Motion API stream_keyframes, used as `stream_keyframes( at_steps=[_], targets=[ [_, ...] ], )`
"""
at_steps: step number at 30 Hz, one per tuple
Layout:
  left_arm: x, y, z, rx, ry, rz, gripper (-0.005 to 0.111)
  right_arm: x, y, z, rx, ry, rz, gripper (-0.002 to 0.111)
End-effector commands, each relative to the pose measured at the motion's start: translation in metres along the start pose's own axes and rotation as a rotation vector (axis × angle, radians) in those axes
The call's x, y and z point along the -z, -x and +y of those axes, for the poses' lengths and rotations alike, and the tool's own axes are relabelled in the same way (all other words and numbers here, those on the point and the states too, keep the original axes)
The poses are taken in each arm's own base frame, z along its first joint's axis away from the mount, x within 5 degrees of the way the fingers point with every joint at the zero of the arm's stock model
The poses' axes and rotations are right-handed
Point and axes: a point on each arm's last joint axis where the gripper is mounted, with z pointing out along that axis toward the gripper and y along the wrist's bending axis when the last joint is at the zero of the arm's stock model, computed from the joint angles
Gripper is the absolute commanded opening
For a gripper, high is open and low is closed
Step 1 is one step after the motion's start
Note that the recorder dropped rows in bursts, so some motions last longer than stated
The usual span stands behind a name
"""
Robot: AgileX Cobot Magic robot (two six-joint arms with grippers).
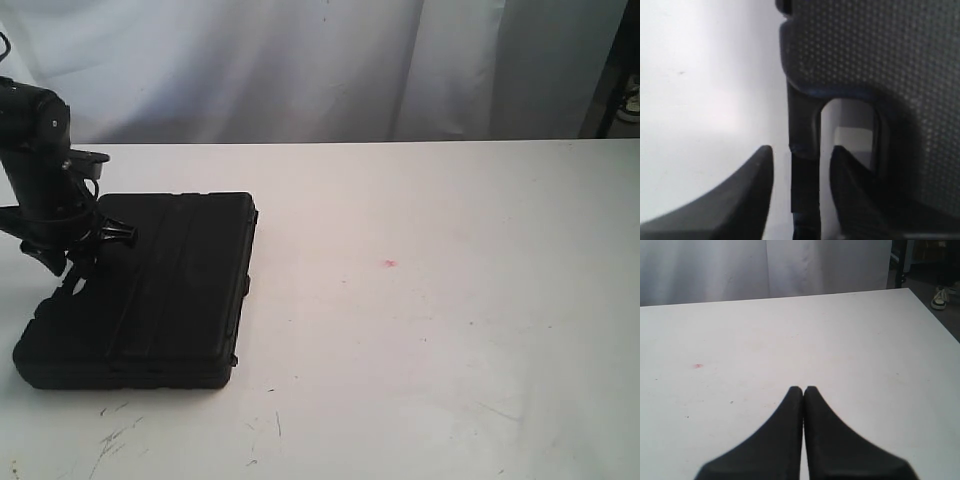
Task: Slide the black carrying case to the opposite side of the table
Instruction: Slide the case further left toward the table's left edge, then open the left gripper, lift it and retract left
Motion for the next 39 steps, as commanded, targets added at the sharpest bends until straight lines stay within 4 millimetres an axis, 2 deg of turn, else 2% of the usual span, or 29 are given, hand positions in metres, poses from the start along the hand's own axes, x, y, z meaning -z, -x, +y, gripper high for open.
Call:
stream_keyframes(
  at_steps=[1,9,12,14,20,24,30,39],
  targets=[
    [0.005,0.000,0.003,0.025,0.013,-0.009,0.060,0.000,-0.001,-0.001,-0.001,-0.009,-0.003,0.000],
    [0.035,0.002,0.009,0.066,0.011,-0.103,0.062,0.000,-0.001,-0.001,-0.001,-0.009,-0.003,0.000],
    [0.051,0.001,0.011,0.093,0.006,-0.149,0.057,0.000,-0.001,-0.001,-0.001,-0.009,-0.003,0.000],
    [0.063,-0.001,0.013,0.120,0.001,-0.181,0.045,0.000,-0.001,-0.001,-0.001,-0.009,-0.003,0.000],
    [0.101,-0.006,0.013,0.153,-0.082,-0.282,0.000,0.000,-0.001,-0.001,-0.001,-0.009,-0.003,0.000],
    [0.130,-0.013,0.010,0.141,-0.181,-0.362,0.000,0.000,-0.001,-0.001,-0.001,-0.009,-0.003,0.000],
    [0.159,-0.042,0.000,0.092,-0.249,-0.557,0.000,0.000,-0.001,-0.001,-0.001,-0.009,-0.003,0.000],
    [0.166,-0.111,-0.027,0.006,-0.312,-0.764,0.000,0.000,-0.001,-0.001,-0.003,-0.009,-0.003,0.000]
  ],
)
